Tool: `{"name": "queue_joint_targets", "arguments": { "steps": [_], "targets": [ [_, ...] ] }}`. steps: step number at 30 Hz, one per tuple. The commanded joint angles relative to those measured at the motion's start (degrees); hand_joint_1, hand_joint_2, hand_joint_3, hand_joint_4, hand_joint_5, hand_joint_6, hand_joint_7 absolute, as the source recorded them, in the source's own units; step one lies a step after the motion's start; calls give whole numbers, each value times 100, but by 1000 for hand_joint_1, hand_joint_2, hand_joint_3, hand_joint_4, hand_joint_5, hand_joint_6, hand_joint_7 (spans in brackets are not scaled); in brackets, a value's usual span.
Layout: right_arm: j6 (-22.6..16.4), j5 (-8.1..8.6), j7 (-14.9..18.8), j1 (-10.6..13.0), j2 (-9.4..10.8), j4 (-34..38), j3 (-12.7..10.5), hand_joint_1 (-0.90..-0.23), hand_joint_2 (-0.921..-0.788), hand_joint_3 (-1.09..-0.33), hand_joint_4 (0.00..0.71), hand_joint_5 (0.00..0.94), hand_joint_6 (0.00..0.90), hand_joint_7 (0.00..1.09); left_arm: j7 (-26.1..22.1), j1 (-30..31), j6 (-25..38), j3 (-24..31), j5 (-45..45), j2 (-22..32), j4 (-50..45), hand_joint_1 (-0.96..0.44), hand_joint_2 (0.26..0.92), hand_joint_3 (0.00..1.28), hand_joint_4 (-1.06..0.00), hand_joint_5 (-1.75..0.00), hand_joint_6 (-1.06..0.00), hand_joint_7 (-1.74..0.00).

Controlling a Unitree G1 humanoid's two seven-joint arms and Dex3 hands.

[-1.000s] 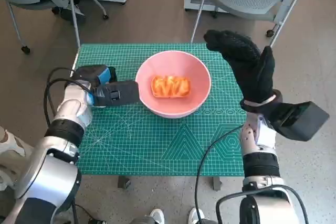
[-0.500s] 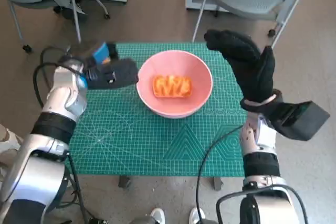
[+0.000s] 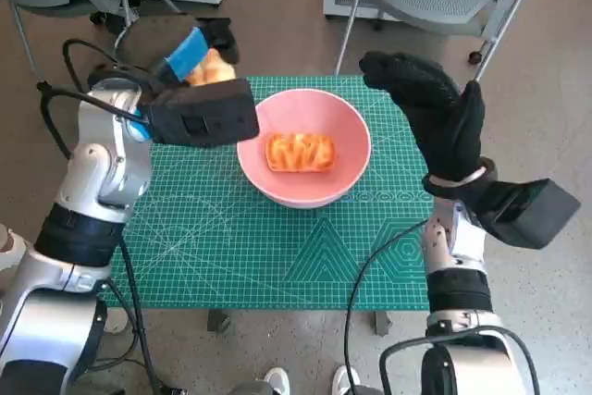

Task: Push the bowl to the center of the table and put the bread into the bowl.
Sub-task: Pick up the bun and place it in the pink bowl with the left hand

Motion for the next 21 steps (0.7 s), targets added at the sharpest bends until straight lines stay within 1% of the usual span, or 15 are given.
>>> {"name": "queue_joint_targets", "arguments": {
  "steps": [1,13,21],
  "targets": [
    [44,18,31,107,15,27,1,-695,-921,-883,114,1,-1,309,-115,34,35,98,53,17,-295,2,880,80,-787,-1109,-677,-1072],
    [7,28,50,106,4,70,-25,-698,-921,-882,114,1,-1,310,-213,-54,-51,-92,86,-427,-405,2,886,70,-786,-1089,-672,-1095],
    [-17,21,34,171,29,-7,-11,-686,-921,-885,114,1,-1,305,-66,-355,-276,-295,64,-921,335,2,899,39,-795,-1051,-673,-1125]
  ]
}}
